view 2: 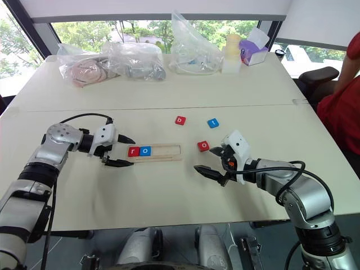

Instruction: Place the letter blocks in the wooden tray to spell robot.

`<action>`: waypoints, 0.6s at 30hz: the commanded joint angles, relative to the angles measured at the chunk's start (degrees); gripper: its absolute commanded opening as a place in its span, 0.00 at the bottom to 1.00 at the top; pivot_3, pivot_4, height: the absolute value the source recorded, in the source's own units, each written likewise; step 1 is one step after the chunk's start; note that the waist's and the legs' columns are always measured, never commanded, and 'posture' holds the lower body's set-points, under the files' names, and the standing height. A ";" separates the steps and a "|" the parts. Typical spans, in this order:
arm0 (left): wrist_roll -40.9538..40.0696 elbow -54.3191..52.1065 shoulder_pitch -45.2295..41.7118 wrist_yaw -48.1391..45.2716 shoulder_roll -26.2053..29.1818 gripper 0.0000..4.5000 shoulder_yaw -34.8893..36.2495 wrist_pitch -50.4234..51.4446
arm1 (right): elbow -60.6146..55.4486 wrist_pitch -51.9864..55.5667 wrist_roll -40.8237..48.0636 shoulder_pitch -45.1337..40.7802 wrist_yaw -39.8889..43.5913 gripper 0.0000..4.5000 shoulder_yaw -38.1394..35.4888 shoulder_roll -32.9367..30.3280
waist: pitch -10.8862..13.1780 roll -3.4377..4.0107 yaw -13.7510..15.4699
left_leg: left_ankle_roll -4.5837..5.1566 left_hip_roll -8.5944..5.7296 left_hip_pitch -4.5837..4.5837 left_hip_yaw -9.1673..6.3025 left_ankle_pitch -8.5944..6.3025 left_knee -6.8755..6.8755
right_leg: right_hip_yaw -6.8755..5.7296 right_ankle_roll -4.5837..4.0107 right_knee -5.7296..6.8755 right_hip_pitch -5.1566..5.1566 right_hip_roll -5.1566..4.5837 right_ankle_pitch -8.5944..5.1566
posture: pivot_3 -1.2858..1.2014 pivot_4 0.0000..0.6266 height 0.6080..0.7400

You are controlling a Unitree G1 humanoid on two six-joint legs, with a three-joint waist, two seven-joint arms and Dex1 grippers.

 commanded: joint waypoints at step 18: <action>-5.59 -21.67 12.61 8.28 13.25 1.00 12.26 16.05 | 30.42 6.69 -8.45 -30.49 -27.85 1.00 0.32 30.40 | 0.02 -0.01 -1.51 | -0.01 0.32 -0.12 -0.19 0.03 -0.12 | 0.02 0.00 0.39 -0.38 0.48 0.13 | 0.52 0.24 0.98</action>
